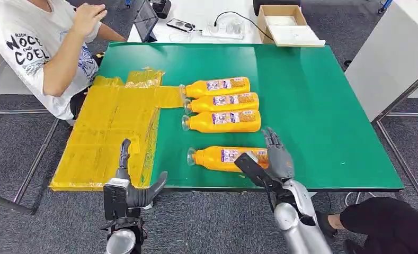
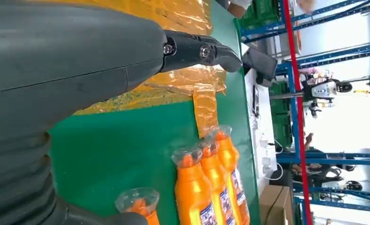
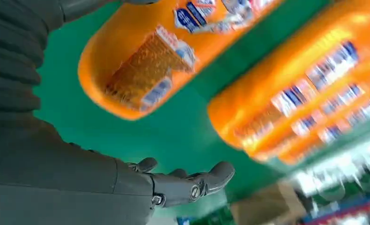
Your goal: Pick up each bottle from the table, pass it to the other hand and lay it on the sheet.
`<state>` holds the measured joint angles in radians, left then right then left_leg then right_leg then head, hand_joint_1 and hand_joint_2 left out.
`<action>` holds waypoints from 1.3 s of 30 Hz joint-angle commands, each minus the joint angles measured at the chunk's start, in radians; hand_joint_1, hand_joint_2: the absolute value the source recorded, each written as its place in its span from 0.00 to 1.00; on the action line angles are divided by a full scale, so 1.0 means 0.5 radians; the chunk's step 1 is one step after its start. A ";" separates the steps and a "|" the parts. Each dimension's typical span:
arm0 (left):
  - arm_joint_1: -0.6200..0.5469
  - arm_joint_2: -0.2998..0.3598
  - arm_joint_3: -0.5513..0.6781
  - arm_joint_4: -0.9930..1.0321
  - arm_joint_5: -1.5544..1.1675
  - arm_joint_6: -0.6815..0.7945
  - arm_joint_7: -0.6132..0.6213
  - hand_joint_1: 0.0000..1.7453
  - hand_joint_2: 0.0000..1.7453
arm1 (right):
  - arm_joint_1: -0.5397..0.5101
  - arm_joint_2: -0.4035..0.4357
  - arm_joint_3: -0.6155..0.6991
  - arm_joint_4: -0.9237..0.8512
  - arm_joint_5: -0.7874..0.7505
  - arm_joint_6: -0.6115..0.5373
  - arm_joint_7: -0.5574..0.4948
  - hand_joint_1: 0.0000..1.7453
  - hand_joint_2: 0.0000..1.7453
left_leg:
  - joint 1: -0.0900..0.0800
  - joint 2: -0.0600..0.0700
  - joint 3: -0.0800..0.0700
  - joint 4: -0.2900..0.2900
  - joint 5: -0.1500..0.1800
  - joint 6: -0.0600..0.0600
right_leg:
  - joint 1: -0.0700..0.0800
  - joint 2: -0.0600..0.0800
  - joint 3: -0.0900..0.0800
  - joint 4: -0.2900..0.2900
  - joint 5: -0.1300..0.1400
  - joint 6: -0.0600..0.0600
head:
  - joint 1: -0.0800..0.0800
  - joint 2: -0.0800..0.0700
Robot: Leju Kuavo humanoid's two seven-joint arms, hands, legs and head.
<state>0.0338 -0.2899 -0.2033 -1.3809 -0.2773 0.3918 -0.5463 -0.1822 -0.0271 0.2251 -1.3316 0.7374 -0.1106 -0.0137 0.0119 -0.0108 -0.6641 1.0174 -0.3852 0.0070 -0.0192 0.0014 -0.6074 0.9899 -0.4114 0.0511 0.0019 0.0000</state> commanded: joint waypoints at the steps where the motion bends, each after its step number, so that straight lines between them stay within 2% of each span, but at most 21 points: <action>1: -0.068 0.010 0.043 0.126 -0.027 -0.019 0.016 0.00 1.00 | -0.345 -0.188 0.280 0.575 -0.105 0.179 0.044 0.00 1.00 | 0.000 0.003 0.007 -0.001 -0.002 0.000 | 0.001 0.002 0.007 -0.003 -0.001 -0.003 | 0.000 0.000; 6: -0.103 0.018 0.041 0.172 -0.023 -0.009 0.017 0.00 1.00 | -0.468 -0.220 0.396 0.758 -0.201 0.300 0.008 0.00 1.00 | -0.001 0.005 0.013 -0.001 -0.005 0.001 | 0.001 0.003 0.012 -0.002 -0.003 -0.005 | 0.000 0.000; 7: -0.103 0.018 0.041 0.172 -0.023 -0.009 0.017 0.00 1.00 | -0.468 -0.220 0.396 0.758 -0.201 0.300 0.008 0.00 1.00 | 0.000 0.003 0.005 -0.001 -0.002 0.000 | 0.000 0.003 0.005 -0.002 0.000 -0.003 | 0.000 0.000; 13: -0.108 0.023 0.038 0.176 -0.022 -0.010 0.017 0.00 1.00 | -0.488 -0.219 0.426 0.784 -0.226 0.337 -0.001 0.00 1.00 | 0.000 0.003 0.011 -0.001 -0.004 0.000 | 0.001 0.002 0.010 -0.002 -0.002 -0.005 | -0.001 0.000; 19: -0.178 0.027 0.049 0.297 0.019 0.009 0.014 0.00 1.00 | -0.698 -0.242 0.612 1.043 -0.319 0.423 -0.014 0.00 1.00 | -0.001 0.003 0.006 -0.002 -0.001 0.000 | 0.000 0.002 0.005 -0.002 0.000 -0.002 | 0.000 0.000; 24: -0.189 0.027 0.049 0.331 0.060 0.005 0.010 0.00 1.00 | -0.795 -0.284 0.715 1.118 -0.400 0.479 -0.001 0.01 1.00 | -0.001 0.007 0.011 -0.001 -0.002 0.000 | 0.000 0.004 0.009 -0.002 0.000 -0.004 | 0.000 0.000; 25: -0.191 0.027 0.048 0.336 0.066 0.003 0.010 0.00 1.00 | -0.801 -0.292 0.728 1.122 -0.420 0.491 -0.004 0.11 1.00 | 0.000 0.004 0.006 -0.001 -0.001 0.000 | 0.000 0.001 0.005 -0.001 0.001 -0.002 | -0.001 0.000; 27: -0.190 0.026 0.048 0.338 0.067 0.004 0.010 0.00 1.00 | -0.801 -0.295 0.729 1.124 -0.423 0.491 -0.005 0.11 1.00 | 0.000 0.004 0.012 -0.001 -0.002 0.000 | 0.001 0.001 0.011 -0.002 -0.001 -0.004 | -0.001 0.000; 28: -0.192 0.027 0.048 0.342 0.074 0.004 0.010 0.00 1.00 | -0.800 -0.300 0.739 1.125 -0.441 0.492 -0.009 0.38 1.00 | -0.001 0.003 0.007 -0.001 0.000 0.001 | 0.000 0.000 0.006 -0.001 0.001 -0.001 | 0.000 0.000; 29: -0.194 0.027 0.047 0.347 0.081 0.005 0.010 0.00 1.00 | -0.798 -0.309 0.755 1.126 -0.465 0.497 -0.015 0.86 1.00 | 0.000 0.003 0.012 -0.001 -0.002 0.001 | 0.001 0.000 0.011 -0.002 -0.001 -0.003 | 0.000 0.000; 30: -0.194 0.027 0.047 0.350 0.085 0.007 0.010 0.00 1.00 | -0.792 -0.316 0.764 1.129 -0.471 0.496 -0.015 0.99 1.00 | 0.000 0.005 0.014 -0.002 -0.002 0.001 | 0.001 0.002 0.012 -0.003 0.000 -0.004 | 0.000 0.000; 39: -0.206 0.026 0.038 0.371 0.122 0.014 0.008 0.00 1.00 | -0.768 -0.330 0.802 1.127 -0.568 0.478 -0.043 1.00 1.00 | 0.000 0.002 0.016 -0.002 -0.003 0.001 | 0.001 0.000 0.016 -0.003 -0.002 -0.004 | 0.000 0.000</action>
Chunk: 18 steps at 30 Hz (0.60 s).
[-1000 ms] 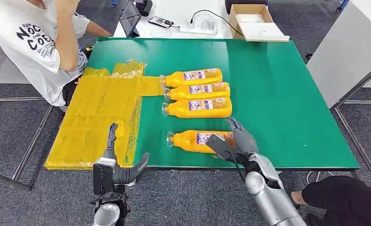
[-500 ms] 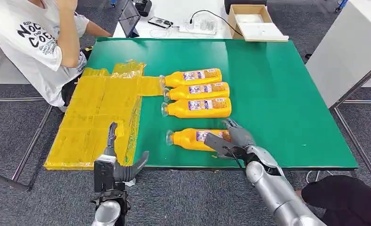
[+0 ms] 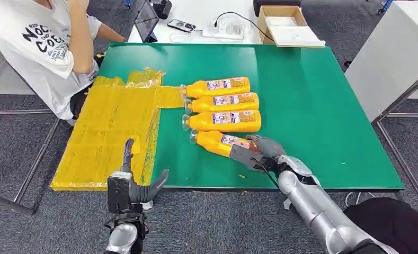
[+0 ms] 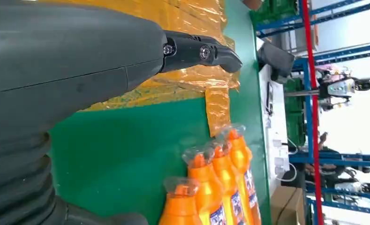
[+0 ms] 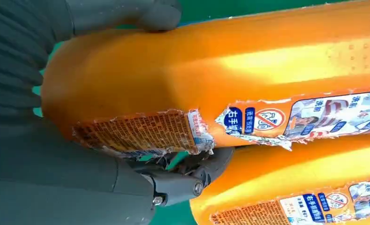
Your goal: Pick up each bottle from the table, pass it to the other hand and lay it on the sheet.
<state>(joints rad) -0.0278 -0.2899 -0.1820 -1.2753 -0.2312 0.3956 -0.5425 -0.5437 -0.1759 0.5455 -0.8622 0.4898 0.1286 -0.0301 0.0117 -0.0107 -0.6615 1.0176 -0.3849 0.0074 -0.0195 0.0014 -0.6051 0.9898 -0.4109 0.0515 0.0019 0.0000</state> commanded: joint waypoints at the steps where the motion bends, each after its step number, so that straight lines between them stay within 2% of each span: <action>1: -0.082 0.025 -0.004 0.158 0.033 0.010 0.000 0.00 1.00 | -0.035 -0.030 0.153 0.178 -0.087 -0.013 -0.016 1.00 1.00 | 0.001 0.000 0.009 -0.002 -0.002 0.000 | 0.002 -0.002 0.010 -0.003 -0.002 -0.004 | -0.001 0.000; 8: -0.071 0.022 -0.005 0.155 0.043 0.014 0.002 0.00 1.00 | 0.051 -0.028 0.106 0.071 -0.092 -0.130 -0.052 1.00 1.00 | 0.001 -0.001 0.010 -0.002 -0.003 0.000 | 0.002 -0.003 0.010 -0.003 -0.003 -0.005 | 0.001 0.000; 10: -0.047 0.018 0.007 0.126 0.042 0.026 -0.004 0.00 1.00 | 0.171 0.006 -0.009 -0.131 -0.108 -0.275 -0.158 1.00 1.00 | 0.001 0.000 0.010 -0.003 -0.003 0.000 | 0.002 -0.002 0.010 -0.003 -0.003 -0.004 | 0.000 0.000; 12: -0.017 0.016 0.022 0.082 0.043 0.015 -0.013 0.00 1.00 | 0.350 0.076 -0.150 -0.495 -0.037 -0.441 -0.278 1.00 1.00 | 0.002 -0.001 0.010 -0.003 -0.003 -0.001 | 0.003 -0.004 0.011 -0.004 -0.003 -0.005 | 0.000 0.000; 13: -0.012 0.016 0.023 0.073 0.043 0.011 -0.013 0.00 1.00 | 0.375 0.082 -0.157 -0.564 -0.011 -0.428 -0.232 1.00 1.00 | 0.002 -0.001 0.012 -0.003 -0.005 0.000 | 0.003 -0.003 0.013 -0.004 -0.005 -0.006 | 0.000 0.000; 14: -0.008 0.013 0.025 0.065 0.044 0.003 -0.014 0.00 1.00 | 0.449 0.142 -0.239 -0.702 -0.004 -0.542 -0.338 1.00 1.00 | 0.002 0.001 0.010 -0.002 -0.005 -0.001 | 0.003 -0.001 0.010 -0.003 -0.004 -0.006 | 0.000 0.000; 15: 0.001 0.005 0.025 0.048 0.052 -0.004 -0.021 0.00 1.00 | 0.554 0.276 -0.388 -0.907 0.109 -0.866 -0.475 1.00 1.00 | 0.001 0.000 0.007 -0.002 -0.004 -0.001 | 0.002 -0.001 0.007 -0.002 -0.004 -0.004 | 0.001 0.000; 18: -0.008 0.004 -0.026 0.043 0.111 -0.050 -0.018 0.00 1.00 | 0.702 0.472 -0.526 -1.311 0.279 -1.379 -0.587 1.00 1.00 | 0.001 0.011 0.005 0.002 -0.010 -0.002 | 0.002 0.010 0.003 0.003 -0.007 -0.008 | 0.000 0.000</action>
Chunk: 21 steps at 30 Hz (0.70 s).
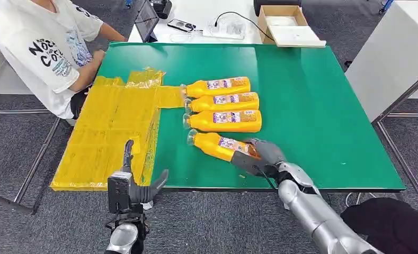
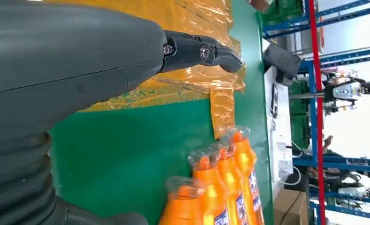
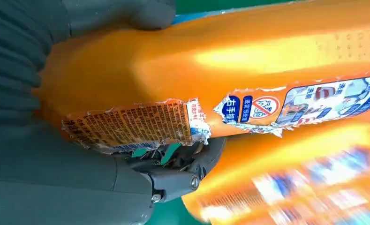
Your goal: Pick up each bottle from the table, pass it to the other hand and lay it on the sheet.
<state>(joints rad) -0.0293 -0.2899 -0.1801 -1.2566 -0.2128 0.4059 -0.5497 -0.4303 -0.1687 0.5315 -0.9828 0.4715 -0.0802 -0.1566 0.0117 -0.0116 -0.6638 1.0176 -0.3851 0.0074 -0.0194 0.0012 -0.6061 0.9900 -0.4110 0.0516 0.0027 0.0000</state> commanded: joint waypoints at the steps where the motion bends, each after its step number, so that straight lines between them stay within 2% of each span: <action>1: -0.014 0.002 -0.041 0.011 0.097 -0.089 -0.004 0.00 1.00 | 0.489 0.482 -0.521 -1.107 0.313 -1.046 -0.371 1.00 1.00 | 0.001 0.013 0.006 0.002 -0.009 -0.003 | 0.003 0.011 0.000 0.004 -0.006 -0.008 | -0.002 0.000; 2: -0.036 0.000 -0.063 0.027 0.140 -0.120 -0.004 0.00 1.00 | 0.515 0.511 -0.558 -1.162 0.349 -1.191 -0.428 1.00 1.00 | 0.000 0.004 -0.001 0.000 -0.002 -0.001 | 0.001 0.002 -0.005 0.001 -0.002 -0.004 | -0.002 0.000; 3: -0.061 0.008 -0.102 0.037 0.174 -0.144 -0.004 0.00 1.00 | 0.548 0.574 -0.651 -1.216 0.304 -1.236 -0.553 1.00 1.00 | 0.001 0.003 0.004 0.003 -0.007 -0.002 | 0.002 0.000 0.000 0.005 -0.008 -0.007 | -0.001 0.000; 4: -0.068 0.005 -0.113 0.037 0.180 -0.147 -0.004 0.00 1.00 | 0.561 0.585 -0.681 -1.221 0.294 -1.236 -0.570 1.00 1.00 | 0.001 0.000 -0.002 0.000 -0.002 -0.001 | 0.003 -0.001 -0.004 0.002 -0.005 -0.004 | -0.002 0.000; 6: -0.072 0.012 -0.145 0.014 0.176 -0.128 -0.020 0.00 1.00 | 0.601 0.697 -0.856 -1.239 0.129 -1.236 -0.747 1.00 1.00 | 0.003 -0.001 0.001 0.001 -0.004 -0.001 | 0.004 -0.004 -0.001 0.002 -0.007 -0.005 | -0.003 0.000; 9: -0.067 0.014 -0.158 -0.009 0.174 -0.117 -0.014 0.00 1.00 | 0.608 0.690 -0.874 -1.213 0.090 -1.236 -0.799 1.00 1.00 | 0.004 -0.008 0.002 0.002 -0.004 0.000 | 0.003 -0.009 0.002 0.002 -0.010 -0.005 | -0.002 0.000; 12: -0.065 0.024 -0.170 -0.022 0.171 -0.118 -0.018 0.00 1.00 | 0.612 0.719 -0.917 -1.189 0.041 -1.236 -0.837 1.00 1.00 | 0.003 -0.003 0.003 0.001 -0.006 0.000 | 0.001 -0.002 0.002 0.000 -0.008 -0.001 | -0.002 0.000; 17: -0.083 0.086 -0.294 -0.156 0.232 -0.278 0.007 0.00 1.00 | 0.610 0.624 -0.778 -0.928 -0.025 -1.137 -0.878 1.00 1.00 | 0.002 -0.003 0.007 -0.001 -0.006 0.000 | 0.000 -0.002 0.006 -0.003 -0.008 -0.002 | -0.002 0.000; 21: -0.140 0.115 -0.373 -0.238 0.423 -0.544 0.091 0.00 1.00 | 0.597 0.670 -0.646 -0.633 -0.028 -1.061 -1.005 1.00 1.00 | 0.003 0.001 0.005 -0.002 -0.004 0.000 | 0.001 0.003 0.003 -0.004 -0.005 -0.001 | -0.002 0.000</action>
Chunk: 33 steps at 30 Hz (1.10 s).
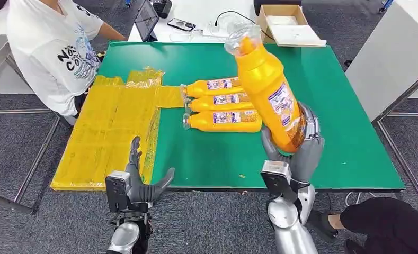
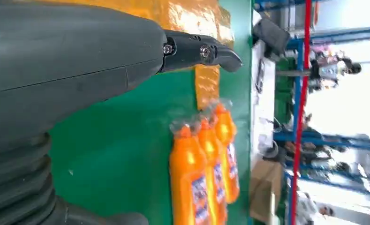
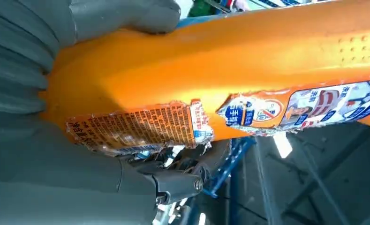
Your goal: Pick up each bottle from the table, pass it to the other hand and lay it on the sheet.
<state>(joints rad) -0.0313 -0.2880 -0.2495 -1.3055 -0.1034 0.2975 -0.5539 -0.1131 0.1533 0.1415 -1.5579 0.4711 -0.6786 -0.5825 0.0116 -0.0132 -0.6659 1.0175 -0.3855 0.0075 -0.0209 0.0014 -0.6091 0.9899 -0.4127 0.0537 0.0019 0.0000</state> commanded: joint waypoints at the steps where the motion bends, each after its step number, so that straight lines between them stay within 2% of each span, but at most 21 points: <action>1: -0.139 0.108 -0.236 -0.142 0.206 -0.328 0.102 0.00 1.00 | -0.030 0.037 0.140 0.524 -0.026 0.127 -0.164 1.00 1.00 | 0.002 0.006 0.012 -0.002 -0.005 -0.001 | 0.004 0.003 0.012 -0.004 -0.002 -0.006 | -0.001 0.000; 13: -0.147 0.110 -0.244 -0.138 0.282 -0.395 0.113 0.00 1.00 | -0.018 0.056 0.183 0.536 -0.033 0.180 -0.167 1.00 1.00 | 0.001 0.004 0.010 -0.001 -0.004 0.000 | 0.002 0.002 0.010 -0.002 -0.003 -0.004 | 0.000 0.000; 15: -0.160 0.105 -0.257 -0.128 0.321 -0.430 0.131 0.00 1.00 | -0.022 0.091 0.298 0.663 0.023 0.187 -0.200 1.00 1.00 | 0.001 0.003 0.008 -0.001 -0.003 0.000 | 0.002 0.001 0.008 -0.002 -0.003 -0.004 | 0.000 0.000; 19: -0.176 0.078 -0.250 -0.070 0.292 -0.358 0.138 0.00 1.00 | -0.073 0.135 0.487 0.946 0.236 0.003 -0.177 1.00 1.00 | 0.003 0.010 0.021 -0.003 -0.008 -0.002 | 0.005 0.007 0.019 -0.004 -0.005 -0.009 | 0.000 0.000; 21: -0.179 0.073 -0.257 -0.047 0.295 -0.363 0.140 0.00 1.00 | -0.096 0.160 0.533 1.052 0.262 -0.039 -0.181 1.00 1.00 | 0.002 0.009 0.014 -0.003 -0.005 -0.002 | 0.004 0.005 0.013 -0.004 -0.003 -0.006 | 0.000 0.000; 24: -0.179 0.071 -0.261 -0.041 0.295 -0.364 0.141 0.00 1.00 | -0.097 0.178 0.550 1.088 0.295 -0.039 -0.184 1.00 1.00 | 0.003 0.010 0.021 -0.004 -0.008 -0.001 | 0.006 0.006 0.020 -0.005 -0.005 -0.008 | 0.001 0.000; 25: -0.179 0.071 -0.261 -0.041 0.295 -0.364 0.141 0.00 1.00 | -0.097 0.178 0.550 1.088 0.295 -0.039 -0.184 1.00 1.00 | 0.002 0.007 0.013 -0.002 -0.005 -0.001 | 0.005 0.004 0.012 -0.004 -0.003 -0.005 | 0.000 0.000; 30: -0.182 0.068 -0.268 -0.033 0.335 -0.415 0.177 0.00 1.00 | -0.141 0.186 0.627 1.196 0.317 -0.035 -0.171 1.00 1.00 | 0.003 0.007 0.017 -0.001 -0.007 0.000 | 0.005 0.003 0.016 -0.004 -0.005 -0.006 | 0.001 0.000; 33: -0.188 0.061 -0.280 0.002 0.394 -0.467 0.207 0.00 1.00 | -0.094 0.266 0.579 1.303 0.596 -0.039 -0.207 1.00 1.00 | 0.003 0.006 0.013 -0.002 -0.005 0.000 | 0.004 0.004 0.013 -0.004 -0.004 -0.006 | 0.000 0.000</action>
<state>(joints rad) -0.0861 -0.2689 -0.3605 -1.3798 0.0491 0.1054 -0.4823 -0.1350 0.2476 0.3799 -1.1018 0.6187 -0.6874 -0.6706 0.0120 -0.0129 -0.6668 1.0174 -0.3857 0.0073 -0.0207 0.0016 -0.6097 0.9900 -0.4133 0.0535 0.0019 0.0000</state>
